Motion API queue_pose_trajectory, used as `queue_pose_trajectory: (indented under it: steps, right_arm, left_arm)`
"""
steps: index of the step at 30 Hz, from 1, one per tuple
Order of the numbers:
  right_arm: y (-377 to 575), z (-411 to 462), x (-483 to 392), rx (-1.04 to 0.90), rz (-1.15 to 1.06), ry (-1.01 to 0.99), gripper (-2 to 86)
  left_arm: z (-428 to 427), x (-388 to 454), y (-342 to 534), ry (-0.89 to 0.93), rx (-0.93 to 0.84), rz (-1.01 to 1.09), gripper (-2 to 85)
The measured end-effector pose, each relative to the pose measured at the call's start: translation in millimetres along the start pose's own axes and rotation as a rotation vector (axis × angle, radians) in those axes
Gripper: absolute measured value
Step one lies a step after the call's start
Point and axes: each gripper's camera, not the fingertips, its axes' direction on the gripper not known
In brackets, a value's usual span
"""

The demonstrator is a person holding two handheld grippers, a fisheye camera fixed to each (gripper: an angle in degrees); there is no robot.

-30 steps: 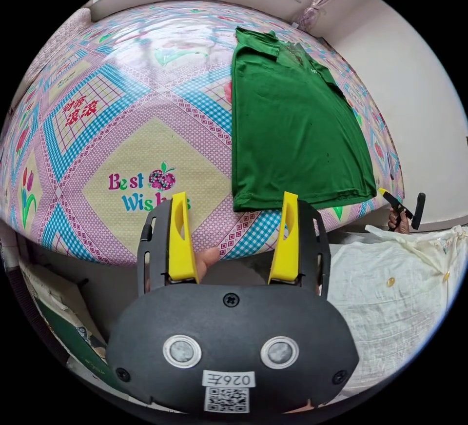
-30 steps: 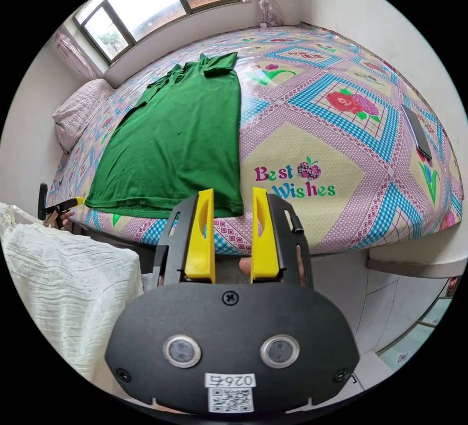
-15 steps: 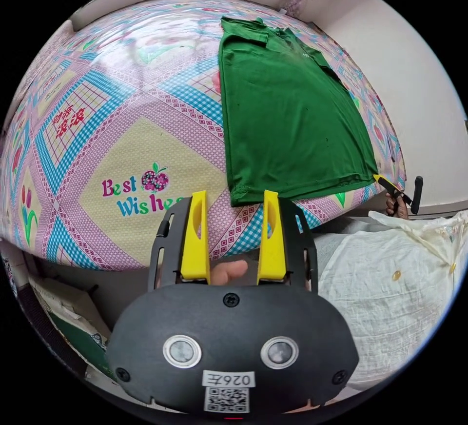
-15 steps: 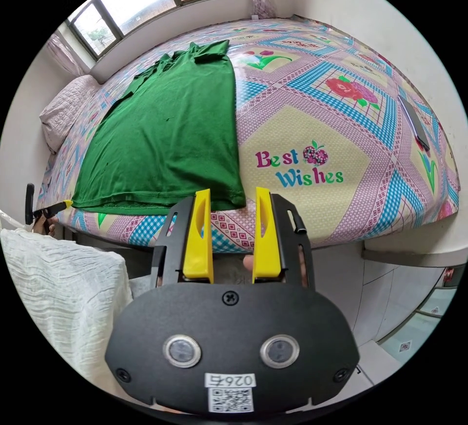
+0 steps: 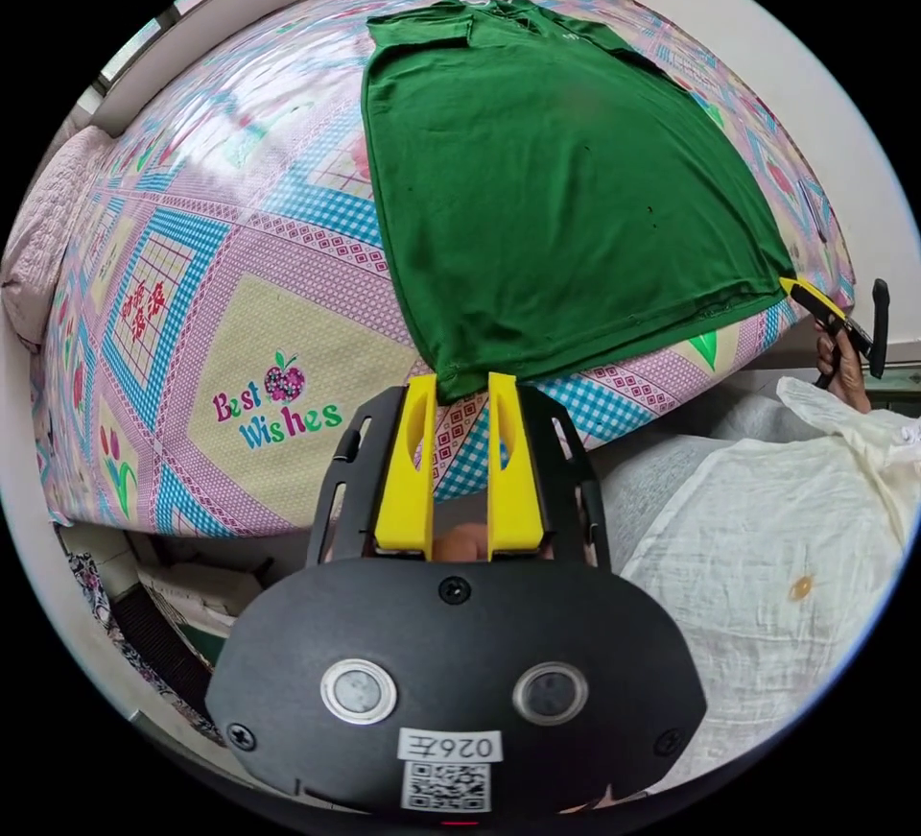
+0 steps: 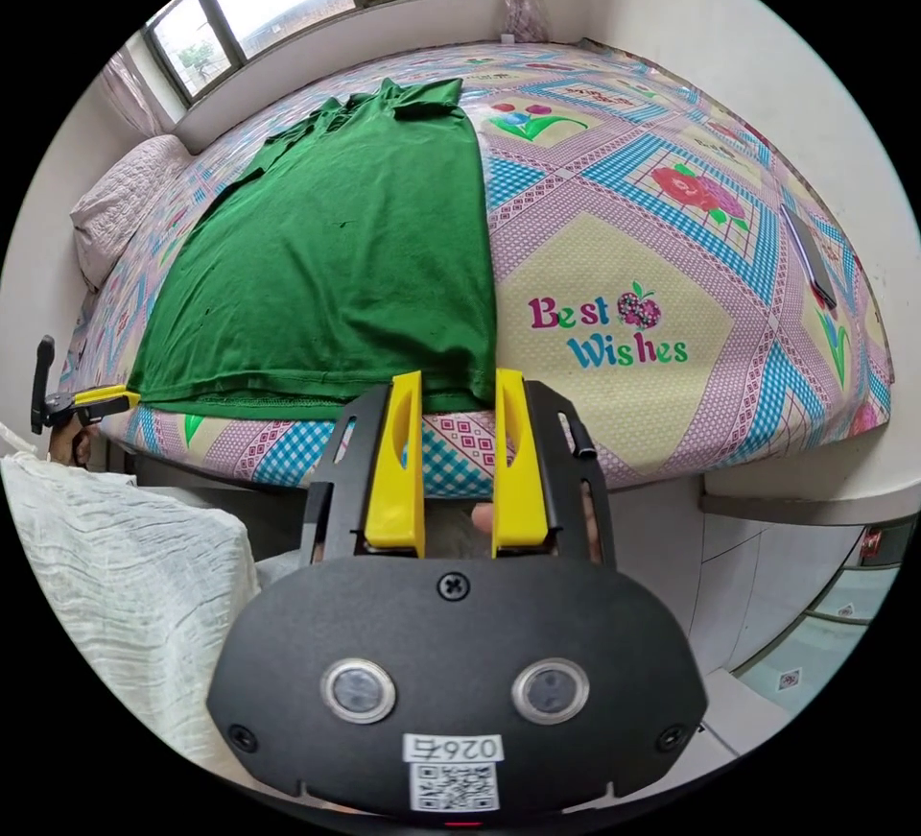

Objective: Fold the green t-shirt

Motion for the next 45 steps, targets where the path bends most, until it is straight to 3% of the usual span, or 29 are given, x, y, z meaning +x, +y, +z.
queue_pose_trajectory:
  steps: [5,8,10,13,22,29,37,40,45]
  right_arm:
    - [-10.8,-4.9,22.0,-0.025,0.016,-0.087,-0.7]
    - [-15.5,-14.4,45.8,-0.031,0.054,-0.176,-1.1]
    - [-16.6,-27.5,69.0,-0.019,0.092,-0.271,-1.2]
    - [-16.5,-41.5,96.8,-0.018,0.123,-0.404,-1.2]
    - [8.4,-90.7,160.8,-0.049,0.148,-0.619,-1.2]
    - [18.1,-138.0,207.7,0.016,0.191,-0.778,-1.3]
    - [-132.3,-146.4,210.8,0.269,0.067,-0.754,-1.2]
    - [-209.2,-120.3,206.7,0.278,0.078,-0.703,-1.2]
    - [-321.8,-49.7,193.1,0.168,0.103,-0.578,-1.2]
  left_arm:
    - [-13.5,-53.4,15.0,0.186,-0.003,-0.086,1.5]
    - [-22.2,-106.4,38.6,0.416,0.038,-0.215,0.7]
    - [-34.0,-151.5,70.5,0.663,0.164,-0.329,0.3]
    - [-51.9,-192.2,113.0,0.897,0.337,-0.403,0.1]
    - [-117.3,-249.9,202.9,1.229,0.571,-0.327,0.0]
    - [-184.5,-276.9,228.8,1.202,0.629,-0.209,0.1]
    - [-210.5,-347.4,71.7,1.268,0.743,-0.164,0.1]
    - [-185.9,-373.6,-8.8,1.361,0.724,-0.256,-0.1]
    - [-141.1,-411.4,-129.7,1.331,0.627,-0.351,-0.2]
